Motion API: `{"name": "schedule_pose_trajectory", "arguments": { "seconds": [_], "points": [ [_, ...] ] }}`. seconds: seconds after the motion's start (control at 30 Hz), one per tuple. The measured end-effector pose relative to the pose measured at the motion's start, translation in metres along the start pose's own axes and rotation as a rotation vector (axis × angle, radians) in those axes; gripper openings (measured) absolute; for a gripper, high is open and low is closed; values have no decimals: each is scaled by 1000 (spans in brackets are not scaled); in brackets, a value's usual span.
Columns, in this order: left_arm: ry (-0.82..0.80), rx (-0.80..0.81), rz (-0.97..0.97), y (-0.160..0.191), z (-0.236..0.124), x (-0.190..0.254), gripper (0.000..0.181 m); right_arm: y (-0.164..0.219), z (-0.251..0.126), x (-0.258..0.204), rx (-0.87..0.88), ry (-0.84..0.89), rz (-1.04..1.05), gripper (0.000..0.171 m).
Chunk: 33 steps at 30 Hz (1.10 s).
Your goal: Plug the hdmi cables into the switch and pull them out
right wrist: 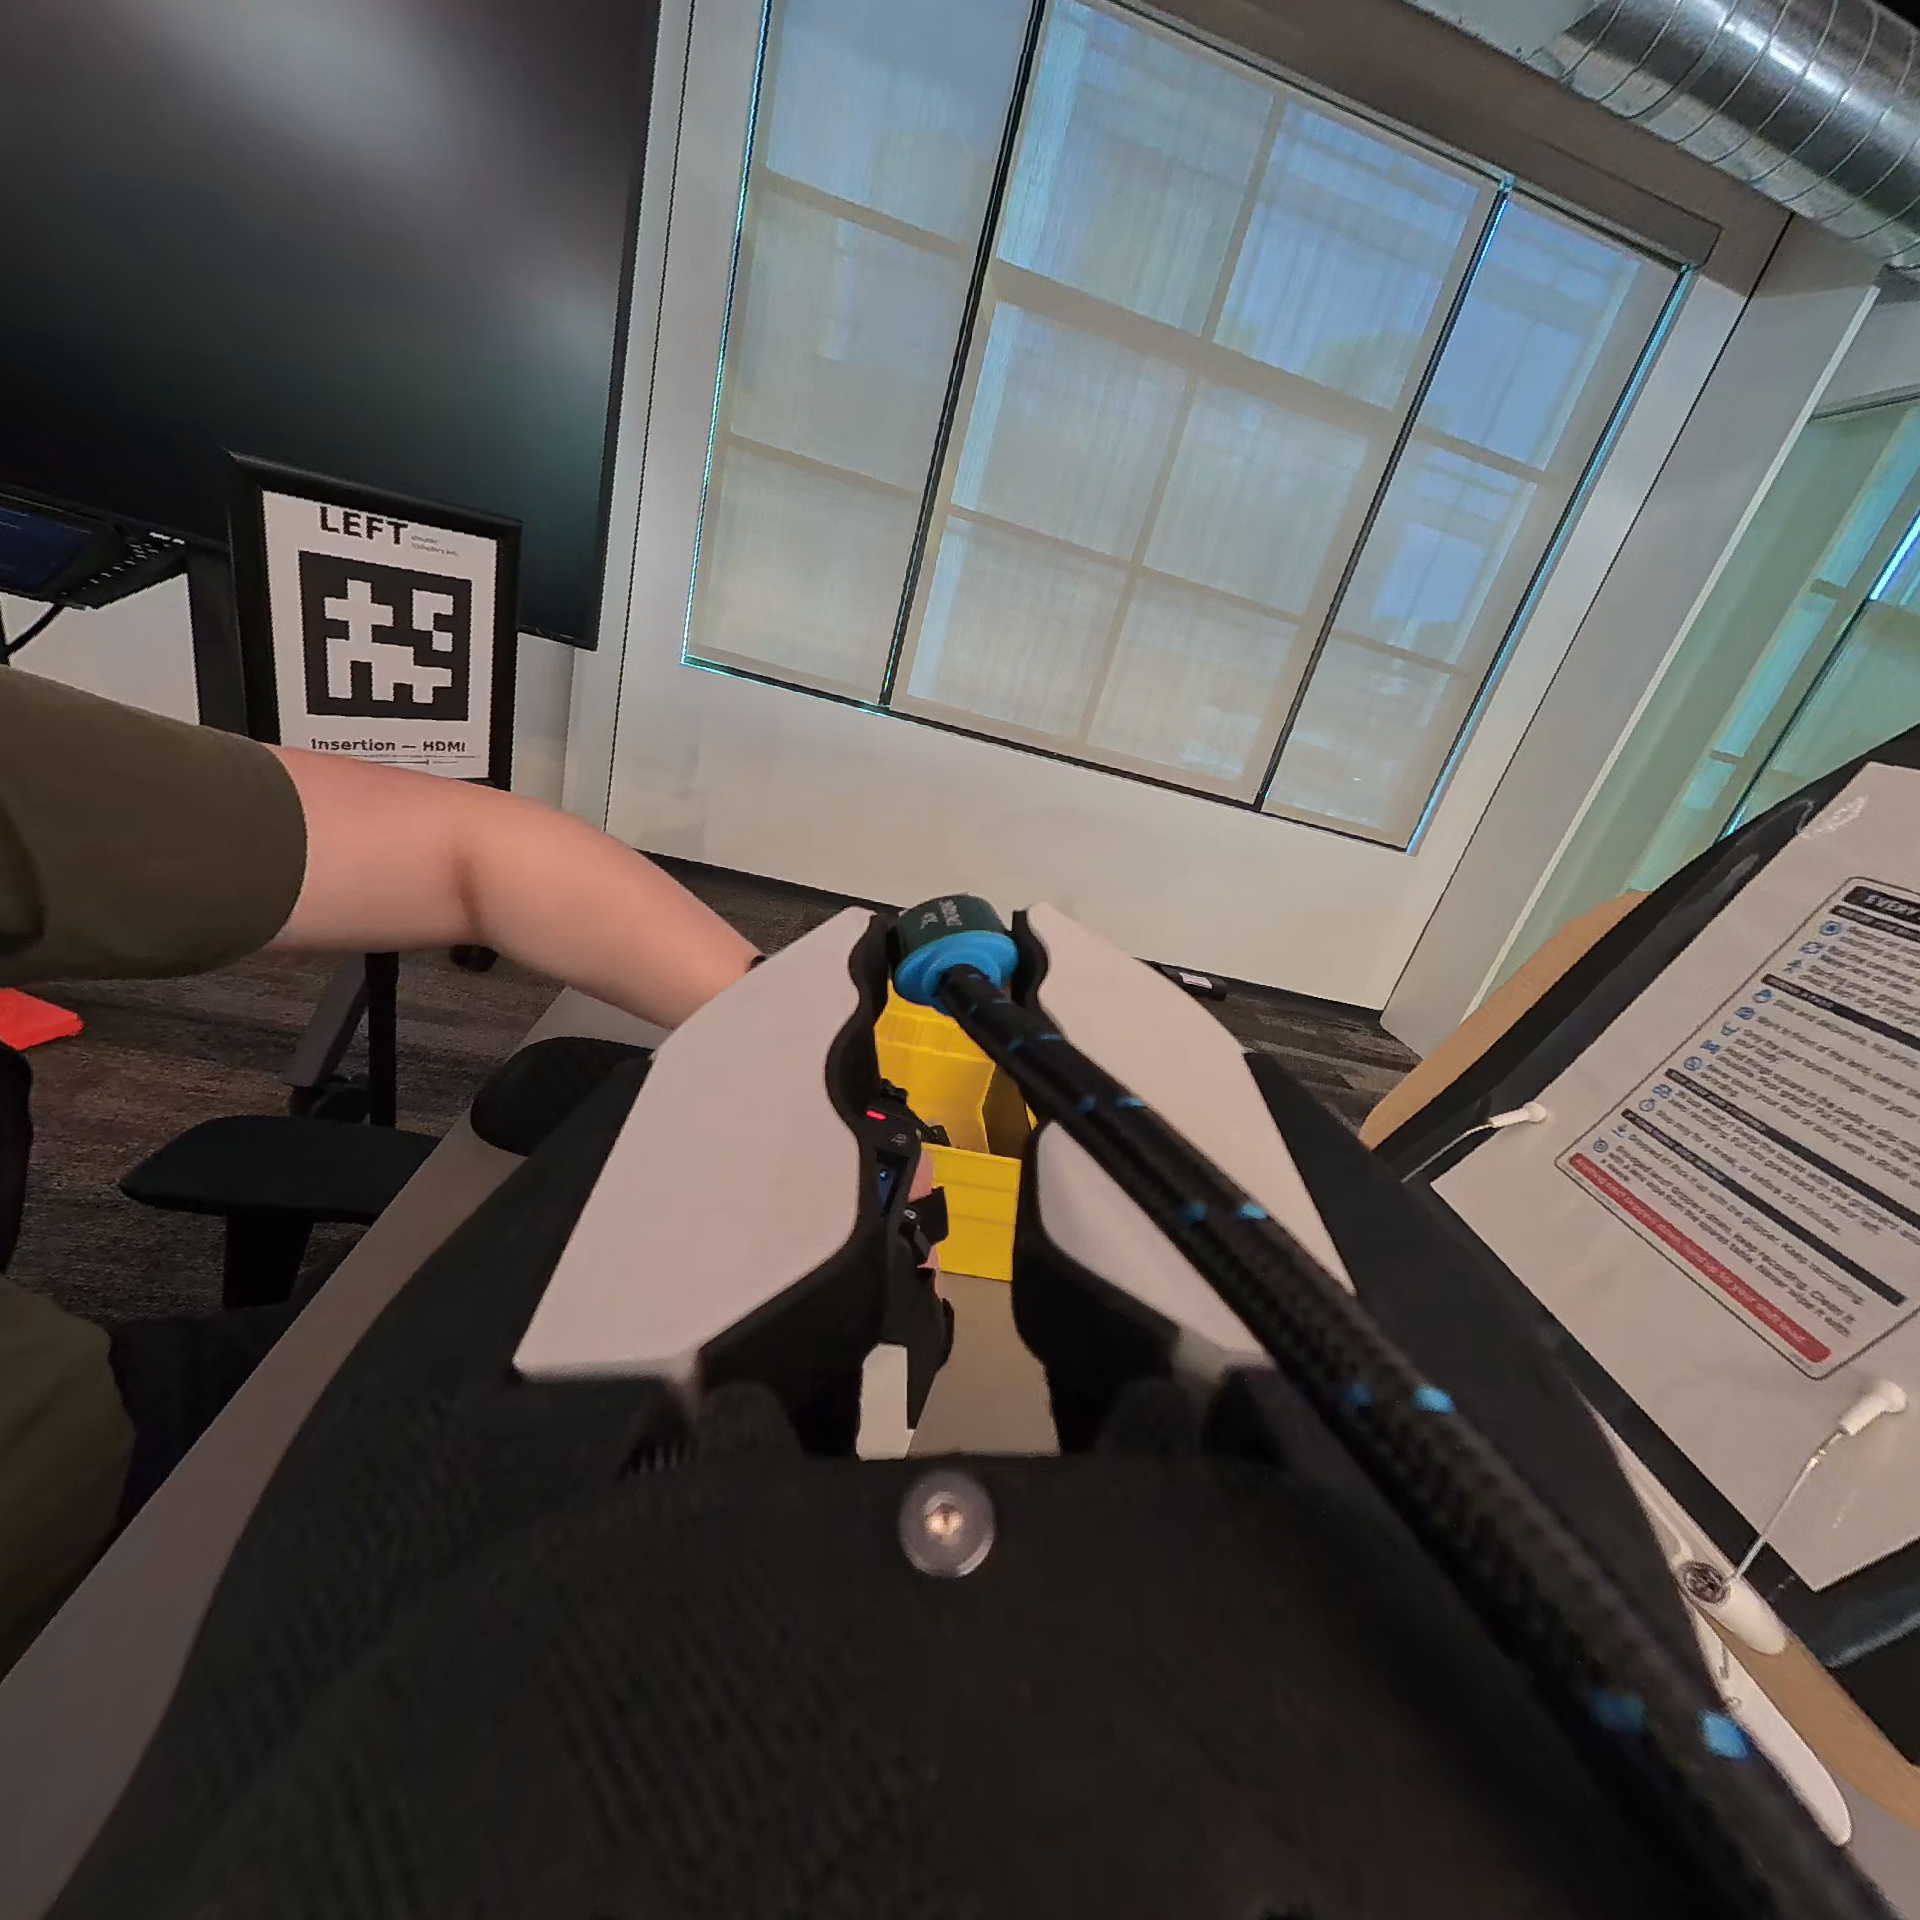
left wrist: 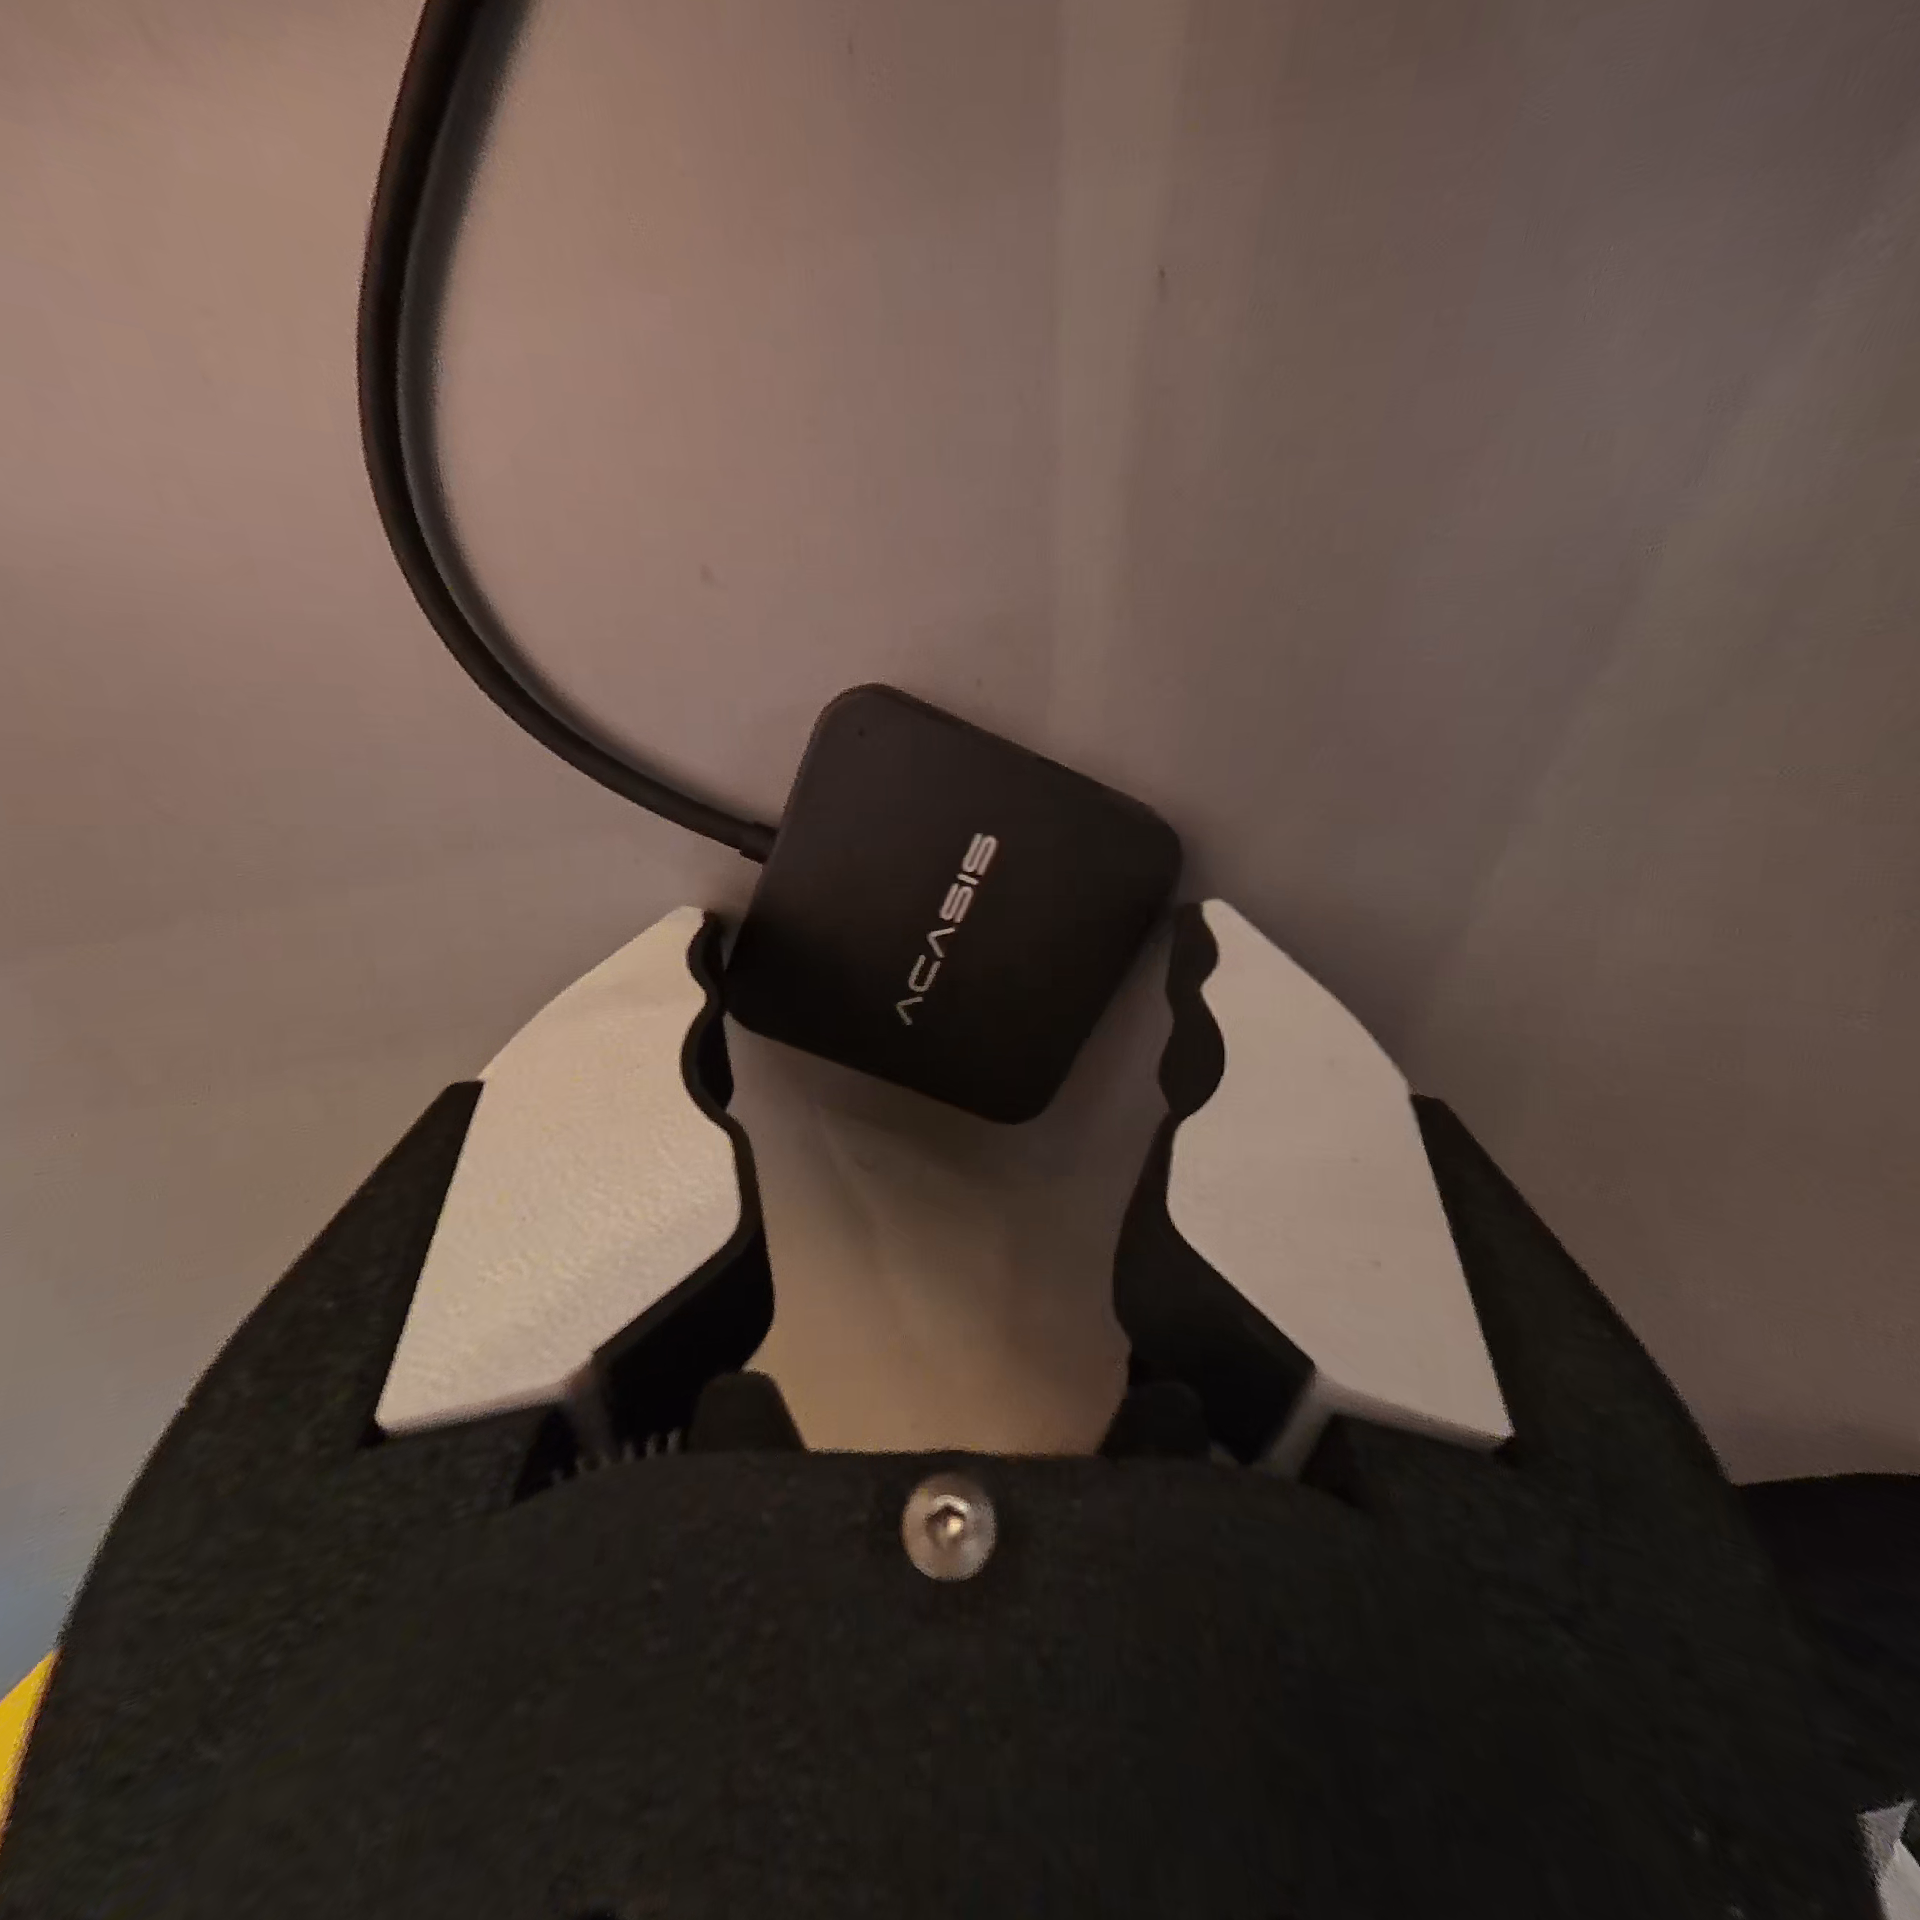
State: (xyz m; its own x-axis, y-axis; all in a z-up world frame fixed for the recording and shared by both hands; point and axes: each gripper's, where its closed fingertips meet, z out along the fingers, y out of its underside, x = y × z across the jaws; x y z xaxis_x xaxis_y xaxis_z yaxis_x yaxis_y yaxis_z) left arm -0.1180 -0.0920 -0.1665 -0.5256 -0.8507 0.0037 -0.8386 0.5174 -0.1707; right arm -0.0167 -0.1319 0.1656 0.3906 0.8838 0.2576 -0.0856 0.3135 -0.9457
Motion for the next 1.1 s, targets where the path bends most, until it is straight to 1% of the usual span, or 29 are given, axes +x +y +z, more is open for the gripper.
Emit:
{"name": "schedule_pose_trajectory", "arguments": {
  "seconds": [0.13, 0.2, 0.33, 0.43, 0.57, 0.77, 0.9, 1.0, 1.03, 1.07, 1.1],
  "points": [
    [-2, 4, -7, 0, 0, 1, 82, 0, -1, 1, 3, 5, 3, 23],
    [-5, -7, -10, 0, 0, 2, 75, 1, 0, 1, -1, 2, 2, 23],
    [-14, -29, -95, 0, 0, 2, 74, 3, 1, 0, -16, -3, -2, 23],
    [-13, -12, -154, 0, -2, 2, 74, 4, 1, 0, -20, -4, -2, 23],
    [-54, 97, -217, -7, -18, -6, 73, 7, 1, 1, -31, -1, -3, 23],
    [-99, 333, -277, -18, -54, -19, 71, 13, 2, 6, -48, 10, 17, 23],
    [-131, 407, -303, -24, -62, -28, 70, 21, 4, 9, -67, 15, 25, 23],
    [-126, 496, -293, -40, -75, -29, 68, 24, 5, 11, -76, 18, 29, 23],
    [-131, 524, -289, -44, -80, -31, 66, 26, 5, 12, -79, 20, 31, 23],
    [-141, 567, -284, -48, -87, -33, 59, 27, 5, 12, -80, 21, 34, 23],
    [-165, 645, -275, -53, -98, -36, 2, 28, 6, 13, -81, 20, 38, 23]
  ]
}}
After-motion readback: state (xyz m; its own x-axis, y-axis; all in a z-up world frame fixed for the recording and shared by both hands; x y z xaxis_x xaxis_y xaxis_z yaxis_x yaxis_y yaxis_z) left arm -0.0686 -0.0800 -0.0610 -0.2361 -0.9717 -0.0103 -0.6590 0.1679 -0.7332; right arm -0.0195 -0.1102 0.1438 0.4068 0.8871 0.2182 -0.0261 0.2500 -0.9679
